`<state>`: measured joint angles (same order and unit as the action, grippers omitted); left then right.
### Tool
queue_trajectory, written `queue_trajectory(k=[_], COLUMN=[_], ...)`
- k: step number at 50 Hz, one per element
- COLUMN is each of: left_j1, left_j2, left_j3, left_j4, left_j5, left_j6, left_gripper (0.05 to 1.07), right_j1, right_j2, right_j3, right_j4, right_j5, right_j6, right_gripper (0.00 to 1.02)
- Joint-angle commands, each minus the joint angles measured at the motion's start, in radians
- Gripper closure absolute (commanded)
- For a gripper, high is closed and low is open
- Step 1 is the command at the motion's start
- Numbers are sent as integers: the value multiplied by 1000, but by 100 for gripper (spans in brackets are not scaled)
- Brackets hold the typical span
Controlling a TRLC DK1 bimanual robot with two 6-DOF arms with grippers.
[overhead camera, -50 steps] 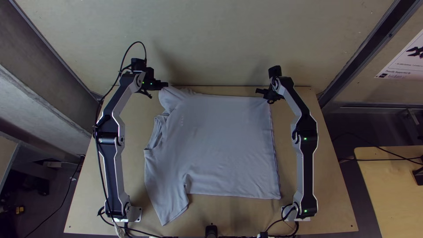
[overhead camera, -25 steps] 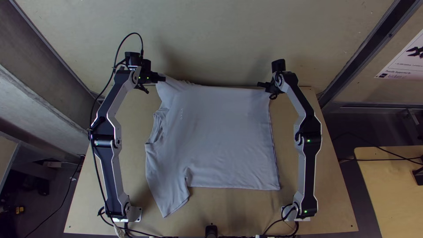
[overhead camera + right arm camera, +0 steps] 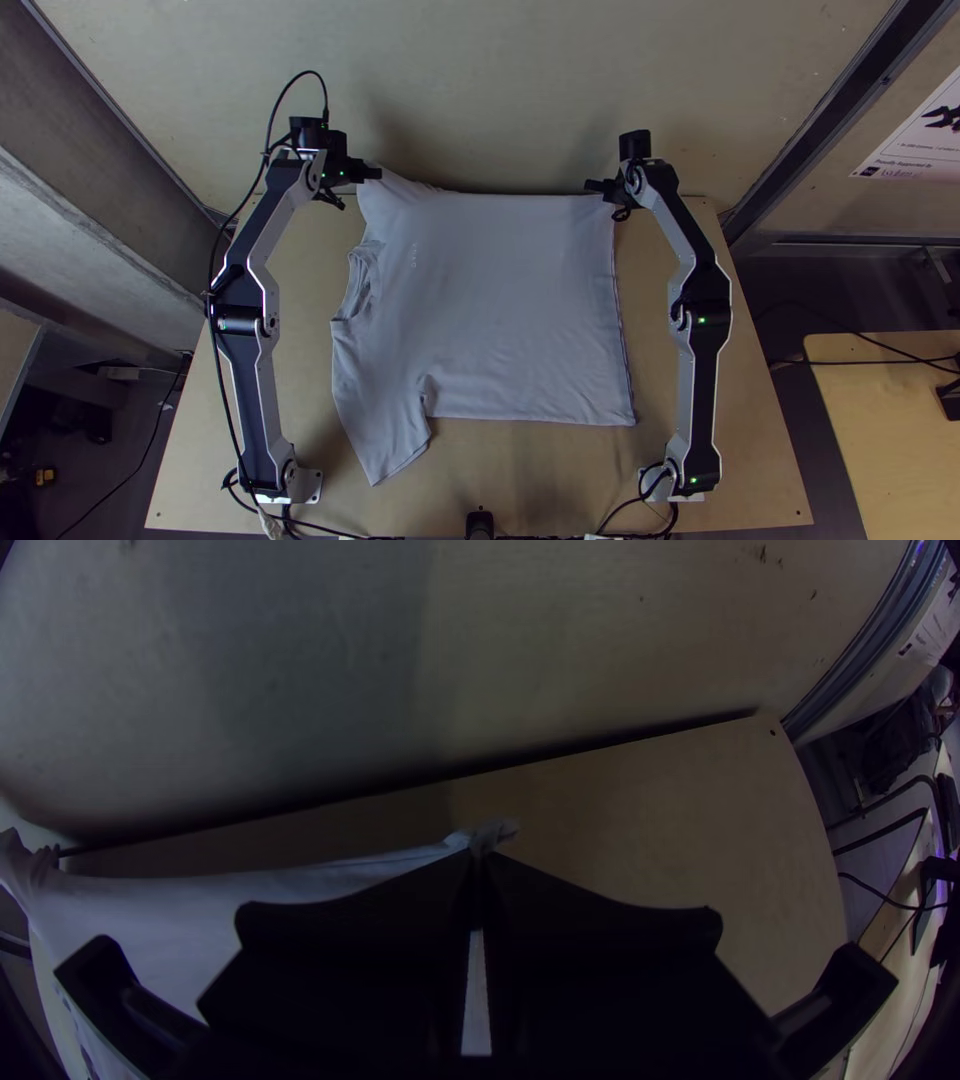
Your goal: Fold the t-shirt
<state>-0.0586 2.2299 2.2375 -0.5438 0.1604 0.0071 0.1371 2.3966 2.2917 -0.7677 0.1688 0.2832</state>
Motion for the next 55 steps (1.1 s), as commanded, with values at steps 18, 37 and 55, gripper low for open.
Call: queue_trajectory(k=[18,37,55], left_j1=[-17,9,19], left_j2=[-110,-239,-383], left_j3=[-157,-365,-601], left_j4=[-79,-21,44], left_j5=[36,59,74], left_j6=[-19,-16,-16], left_gripper=[105,105,105], right_j1=[2,7,24], right_j2=[-97,-132,-249], right_j3=[-6,-66,-265], right_j4=[-61,-147,-147], right_j5=[18,17,15], right_j6=[-27,-41,-49], right_gripper=[100,100,100])
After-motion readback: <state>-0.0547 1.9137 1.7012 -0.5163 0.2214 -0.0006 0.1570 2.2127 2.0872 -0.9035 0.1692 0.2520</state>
